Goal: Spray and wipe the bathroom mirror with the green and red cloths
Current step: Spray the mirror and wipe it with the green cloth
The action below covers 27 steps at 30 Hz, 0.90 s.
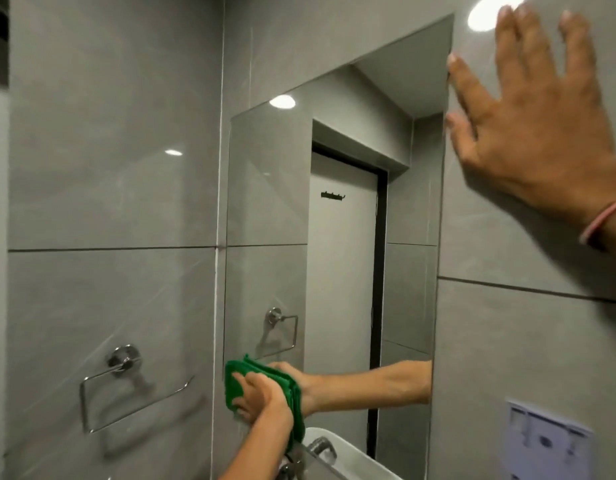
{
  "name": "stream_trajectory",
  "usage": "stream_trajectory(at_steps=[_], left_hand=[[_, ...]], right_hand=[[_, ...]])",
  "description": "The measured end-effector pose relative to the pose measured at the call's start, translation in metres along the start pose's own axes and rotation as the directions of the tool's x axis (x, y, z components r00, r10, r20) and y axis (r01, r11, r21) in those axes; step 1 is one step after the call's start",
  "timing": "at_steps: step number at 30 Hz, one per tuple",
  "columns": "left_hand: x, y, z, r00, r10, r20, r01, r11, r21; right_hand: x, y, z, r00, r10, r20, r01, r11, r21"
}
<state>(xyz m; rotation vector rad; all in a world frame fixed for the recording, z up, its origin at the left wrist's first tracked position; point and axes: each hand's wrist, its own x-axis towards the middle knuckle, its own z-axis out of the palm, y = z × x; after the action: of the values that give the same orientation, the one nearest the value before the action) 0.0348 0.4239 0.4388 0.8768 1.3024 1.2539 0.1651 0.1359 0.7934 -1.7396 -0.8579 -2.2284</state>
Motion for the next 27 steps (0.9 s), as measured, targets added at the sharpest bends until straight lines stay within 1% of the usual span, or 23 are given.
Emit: stream_trajectory(at_steps=[1, 2, 3, 4, 5, 6, 7, 8, 10, 11, 13, 14, 15, 16, 18, 19, 20, 22, 23, 25, 26, 27], left_hand=[[-0.016, 0.004, 0.0, 0.996, -0.09, 0.013, 0.091, 0.995, -0.052], [-0.034, 0.018, 0.004, 0.988, -0.15, 0.028, 0.152, 0.983, -0.1], [-0.049, 0.036, 0.007, 0.984, -0.172, 0.04, 0.176, 0.974, -0.142], [-0.065, 0.059, 0.013, 0.989, -0.14, 0.05, 0.146, 0.976, -0.164], [-0.082, 0.085, 0.019, 0.996, -0.068, 0.05, 0.076, 0.982, -0.173], [-0.1, 0.112, 0.026, 0.998, 0.041, 0.047, -0.032, 0.984, -0.177], [-0.122, 0.139, 0.033, 0.982, 0.184, 0.05, -0.172, 0.967, -0.186], [-0.138, 0.162, 0.039, 0.937, 0.343, 0.06, -0.327, 0.926, -0.189], [-0.16, 0.183, 0.046, 0.788, 0.611, 0.08, -0.596, 0.789, -0.149], [-0.158, 0.183, 0.045, 0.713, 0.696, 0.09, -0.684, 0.718, -0.128], [-0.141, 0.156, 0.036, 0.586, 0.799, 0.133, -0.794, 0.599, -0.103], [-0.13, 0.13, 0.029, 0.558, 0.816, 0.151, -0.814, 0.573, -0.09], [-0.12, 0.1, 0.023, 0.58, 0.8, 0.155, -0.799, 0.596, -0.084], [-0.114, 0.068, 0.018, 0.652, 0.743, 0.153, -0.741, 0.667, -0.081], [-0.12, 0.001, 0.01, 0.84, 0.525, 0.133, -0.528, 0.849, -0.017], [-0.132, -0.029, 0.008, 0.902, 0.415, 0.116, -0.421, 0.906, 0.03], [-0.147, -0.051, 0.01, 0.94, 0.323, 0.11, -0.332, 0.941, 0.068], [-0.177, -0.069, 0.018, 0.98, 0.163, 0.113, -0.173, 0.982, 0.077], [-0.186, -0.064, 0.024, 0.988, 0.093, 0.126, -0.101, 0.993, 0.058], [-0.192, -0.033, 0.037, 0.983, -0.061, 0.175, 0.068, 0.997, -0.035], [-0.188, -0.013, 0.042, 0.977, -0.12, 0.174, 0.135, 0.988, -0.078], [-0.181, 0.005, 0.045, 0.979, -0.146, 0.141, 0.16, 0.982, -0.095]], right_hand=[[0.0, -0.001, -0.007, 0.999, -0.014, 0.035, 0.014, 1.0, 0.01], [0.0, 0.001, -0.016, 0.997, -0.018, 0.078, 0.017, 1.0, 0.008], [-0.001, 0.0, -0.022, 0.992, -0.018, 0.124, 0.018, 1.0, 0.006], [0.0, 0.003, -0.028, 0.987, -0.02, 0.16, 0.02, 1.0, 0.001], [0.001, 0.003, -0.032, 0.981, -0.03, 0.192, 0.03, 1.0, 0.003], [0.002, 0.003, -0.034, 0.976, -0.034, 0.215, 0.033, 0.999, 0.009], [0.001, 0.004, -0.037, 0.973, -0.037, 0.226, 0.034, 0.999, 0.016], [0.001, 0.001, -0.038, 0.973, -0.043, 0.228, 0.039, 0.999, 0.023], [-0.005, 0.004, -0.038, 0.971, -0.054, 0.235, 0.047, 0.998, 0.037], [-0.007, 0.005, -0.039, 0.969, -0.065, 0.239, 0.057, 0.997, 0.042], [-0.014, 0.012, -0.044, 0.961, -0.093, 0.259, 0.08, 0.995, 0.062], [-0.018, 0.013, -0.046, 0.958, -0.103, 0.266, 0.088, 0.994, 0.068], [-0.021, 0.013, -0.048, 0.958, -0.11, 0.265, 0.095, 0.993, 0.071], [-0.021, 0.013, -0.049, 0.959, -0.113, 0.258, 0.099, 0.993, 0.064], [-0.023, 0.011, -0.049, 0.962, -0.108, 0.252, 0.096, 0.994, 0.059], [-0.024, 0.009, -0.048, 0.962, -0.105, 0.251, 0.093, 0.994, 0.061], [-0.024, 0.009, -0.048, 0.964, -0.098, 0.248, 0.085, 0.994, 0.061], [-0.024, 0.01, -0.047, 0.965, -0.096, 0.246, 0.083, 0.995, 0.063], [-0.023, 0.011, -0.047, 0.963, -0.101, 0.248, 0.087, 0.994, 0.066], [-0.021, 0.013, -0.048, 0.959, -0.113, 0.259, 0.095, 0.992, 0.078], [-0.021, 0.013, -0.048, 0.958, -0.116, 0.262, 0.099, 0.992, 0.078], [-0.021, 0.015, -0.049, 0.957, -0.12, 0.265, 0.103, 0.992, 0.077]])
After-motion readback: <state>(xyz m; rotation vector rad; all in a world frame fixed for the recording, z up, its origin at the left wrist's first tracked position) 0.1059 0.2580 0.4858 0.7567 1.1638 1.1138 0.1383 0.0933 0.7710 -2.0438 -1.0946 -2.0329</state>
